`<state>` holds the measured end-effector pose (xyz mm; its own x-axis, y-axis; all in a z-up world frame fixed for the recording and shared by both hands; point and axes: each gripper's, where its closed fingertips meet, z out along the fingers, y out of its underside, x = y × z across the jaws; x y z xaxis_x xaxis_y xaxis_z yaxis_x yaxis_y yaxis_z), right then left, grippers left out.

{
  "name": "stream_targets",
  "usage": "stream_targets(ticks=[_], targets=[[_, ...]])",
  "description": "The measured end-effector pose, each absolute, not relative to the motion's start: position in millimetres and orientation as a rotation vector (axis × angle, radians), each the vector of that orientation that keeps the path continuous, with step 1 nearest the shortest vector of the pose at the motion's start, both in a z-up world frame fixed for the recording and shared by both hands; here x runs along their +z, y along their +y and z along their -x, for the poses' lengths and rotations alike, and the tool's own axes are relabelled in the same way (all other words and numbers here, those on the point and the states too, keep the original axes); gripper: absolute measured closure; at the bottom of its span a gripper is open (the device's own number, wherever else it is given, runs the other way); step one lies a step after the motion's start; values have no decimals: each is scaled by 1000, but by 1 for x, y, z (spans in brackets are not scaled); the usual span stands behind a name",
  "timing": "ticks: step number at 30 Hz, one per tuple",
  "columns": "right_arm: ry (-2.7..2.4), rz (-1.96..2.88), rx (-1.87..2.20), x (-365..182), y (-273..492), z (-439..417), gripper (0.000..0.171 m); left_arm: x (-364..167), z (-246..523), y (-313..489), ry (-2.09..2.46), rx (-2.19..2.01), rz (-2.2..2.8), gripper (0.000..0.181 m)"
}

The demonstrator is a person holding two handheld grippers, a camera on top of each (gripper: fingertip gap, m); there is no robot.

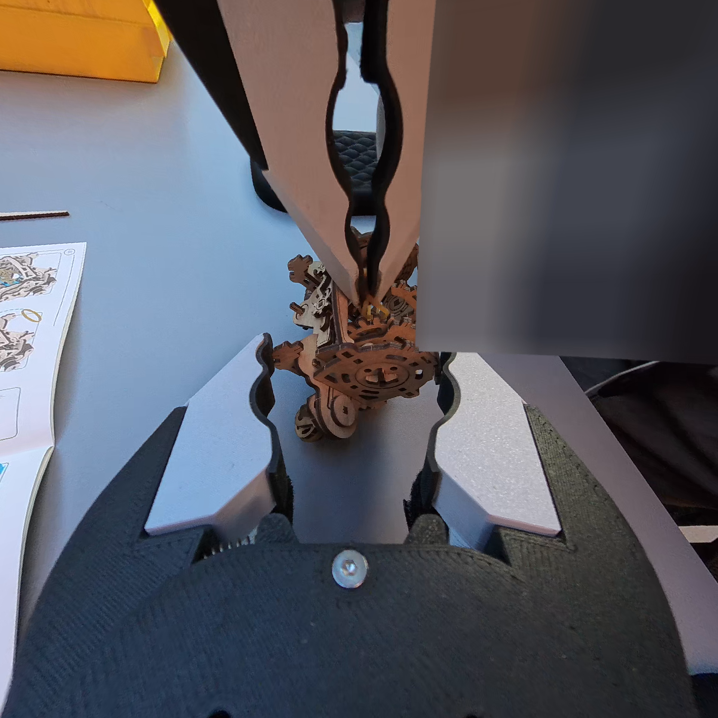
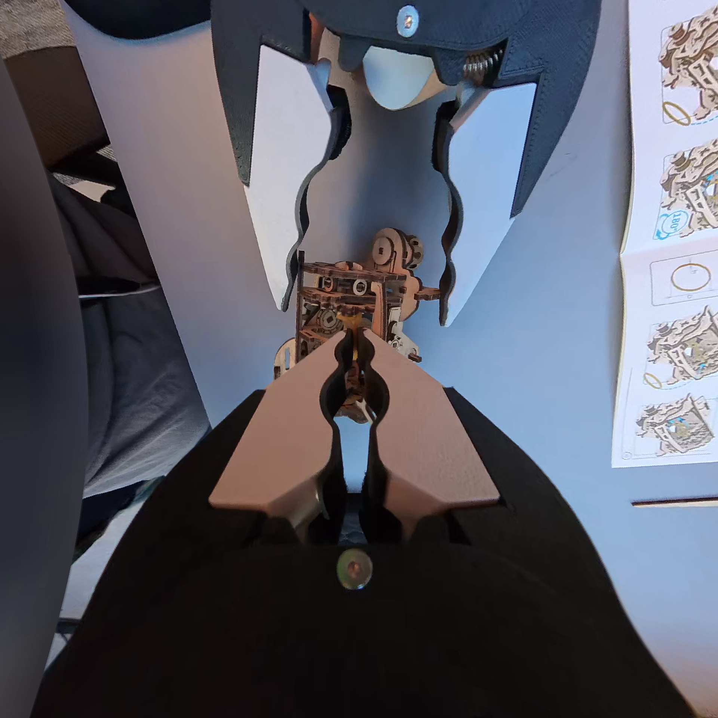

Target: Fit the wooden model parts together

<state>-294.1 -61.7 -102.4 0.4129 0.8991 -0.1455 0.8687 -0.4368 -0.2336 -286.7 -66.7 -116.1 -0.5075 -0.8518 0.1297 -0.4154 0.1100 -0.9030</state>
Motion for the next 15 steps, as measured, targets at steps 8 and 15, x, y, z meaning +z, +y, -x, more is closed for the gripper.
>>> stream_targets(ticks=[8, 15], targets=[[-1517, 2672, 363, -103, -67, 291, 171, -116, 287, -67, 1968, -1378, 1234, 97], [-1508, 2675, 368, -97, -71, 286, 171, -116, 287, -67, 1968, -1395, 1240, 97]])
